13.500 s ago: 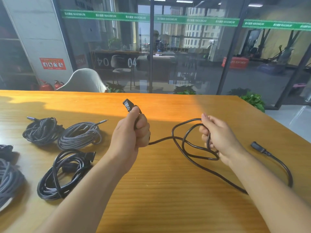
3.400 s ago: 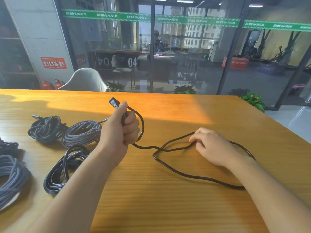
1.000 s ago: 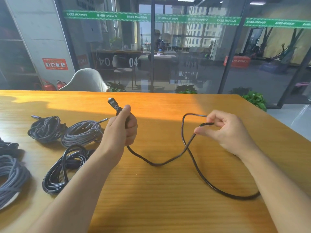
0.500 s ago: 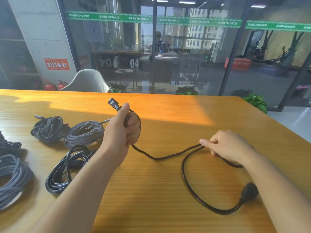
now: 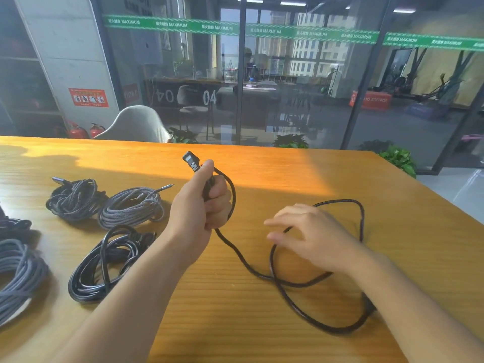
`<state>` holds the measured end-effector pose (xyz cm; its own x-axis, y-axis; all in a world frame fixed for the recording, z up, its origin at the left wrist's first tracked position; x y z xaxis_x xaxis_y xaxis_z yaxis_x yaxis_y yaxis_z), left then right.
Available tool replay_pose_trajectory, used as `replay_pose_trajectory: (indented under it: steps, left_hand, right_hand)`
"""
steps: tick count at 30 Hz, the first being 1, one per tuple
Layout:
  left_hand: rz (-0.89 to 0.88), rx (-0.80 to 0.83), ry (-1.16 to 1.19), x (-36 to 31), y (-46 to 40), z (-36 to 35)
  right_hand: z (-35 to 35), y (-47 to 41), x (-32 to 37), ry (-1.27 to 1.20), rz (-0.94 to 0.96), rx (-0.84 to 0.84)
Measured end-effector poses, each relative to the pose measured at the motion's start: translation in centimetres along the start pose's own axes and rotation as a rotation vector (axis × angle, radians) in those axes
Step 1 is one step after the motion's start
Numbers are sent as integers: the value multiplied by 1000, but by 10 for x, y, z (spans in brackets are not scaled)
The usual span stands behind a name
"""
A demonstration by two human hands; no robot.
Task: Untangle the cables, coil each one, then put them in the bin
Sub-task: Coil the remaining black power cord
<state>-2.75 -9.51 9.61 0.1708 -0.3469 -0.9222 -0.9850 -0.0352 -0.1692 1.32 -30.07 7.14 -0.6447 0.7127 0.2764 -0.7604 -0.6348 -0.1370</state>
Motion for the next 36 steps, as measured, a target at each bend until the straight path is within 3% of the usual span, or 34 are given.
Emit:
replay_pose_trajectory:
  steps: [3,6,11,17,23,28,32,36]
  left_hand:
    - [-5,30,36,-2,2,-4]
    - [6,53,70,-2,4,-7]
    - [20,86,134,-5,8,-16]
    - [45,141,168,-3,13,-28]
    - [58,178,169,-3,16,-33]
    - [54,189,179,-3,16,-34]
    - [62,215,192,-2,17,-35]
    - [66,191,227,-6,16,-33]
  right_hand:
    - [-19,2,26,-29,87,256]
    - [-27,4,35,-58,113,320]
    - [-27,4,39,-21,170,221]
    - [-31,3,52,-108,162,283]
    - [-31,5,59,-23,132,170]
    - [-31,5,66,-311,155,288]
    - [-38,7,73,-126,174,253]
    - [-29,-1,54,-93,45,151]
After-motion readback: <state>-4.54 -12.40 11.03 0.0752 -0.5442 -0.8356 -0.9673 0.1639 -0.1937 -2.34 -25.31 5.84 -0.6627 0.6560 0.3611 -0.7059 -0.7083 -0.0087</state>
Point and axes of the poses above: each hand's wrist, its own y-axis away from the middle knuckle, its own z-axis out of the back of the hand, x = y × z, the point moved 5 cm from there along -y, towards the middle knuckle, and after that the axes turned 2 degrees about x, right-handed, at the moved point
